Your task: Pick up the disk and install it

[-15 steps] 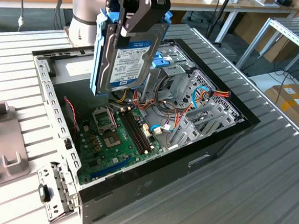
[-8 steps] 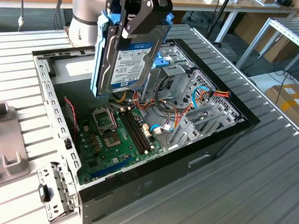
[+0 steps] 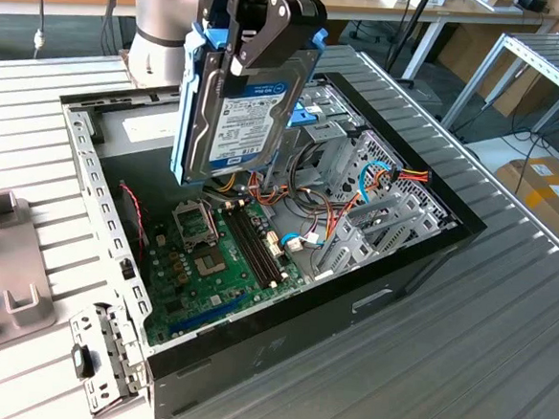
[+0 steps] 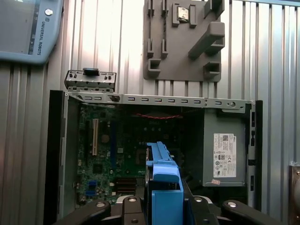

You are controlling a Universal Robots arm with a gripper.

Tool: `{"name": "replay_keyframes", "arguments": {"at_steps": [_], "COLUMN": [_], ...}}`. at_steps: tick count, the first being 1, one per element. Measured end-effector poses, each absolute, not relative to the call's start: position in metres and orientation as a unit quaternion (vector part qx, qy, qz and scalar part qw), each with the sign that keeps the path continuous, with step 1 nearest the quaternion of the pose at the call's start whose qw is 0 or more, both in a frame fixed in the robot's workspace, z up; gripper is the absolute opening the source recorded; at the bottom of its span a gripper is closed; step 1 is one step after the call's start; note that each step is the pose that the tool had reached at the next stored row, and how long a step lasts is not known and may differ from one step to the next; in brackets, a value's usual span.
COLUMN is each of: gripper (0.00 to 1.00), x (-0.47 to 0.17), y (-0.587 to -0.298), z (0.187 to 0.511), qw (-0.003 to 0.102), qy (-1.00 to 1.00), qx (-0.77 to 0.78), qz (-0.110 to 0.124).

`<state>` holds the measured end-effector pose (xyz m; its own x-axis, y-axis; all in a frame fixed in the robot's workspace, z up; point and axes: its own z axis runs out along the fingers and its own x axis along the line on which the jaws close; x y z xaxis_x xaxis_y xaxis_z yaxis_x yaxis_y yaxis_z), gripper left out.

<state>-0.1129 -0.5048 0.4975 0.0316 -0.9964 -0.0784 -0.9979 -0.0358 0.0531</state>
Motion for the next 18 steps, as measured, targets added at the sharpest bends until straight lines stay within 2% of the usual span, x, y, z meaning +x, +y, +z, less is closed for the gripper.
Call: {"name": "replay_keyframes", "arguments": {"at_steps": [18], "gripper": [0.37], "x": [-0.113], "y": [-0.517], "z": [0.497], "qw": [0.008], "qy": [0.694], "qx": [-0.718], "qz": [0.047]}}
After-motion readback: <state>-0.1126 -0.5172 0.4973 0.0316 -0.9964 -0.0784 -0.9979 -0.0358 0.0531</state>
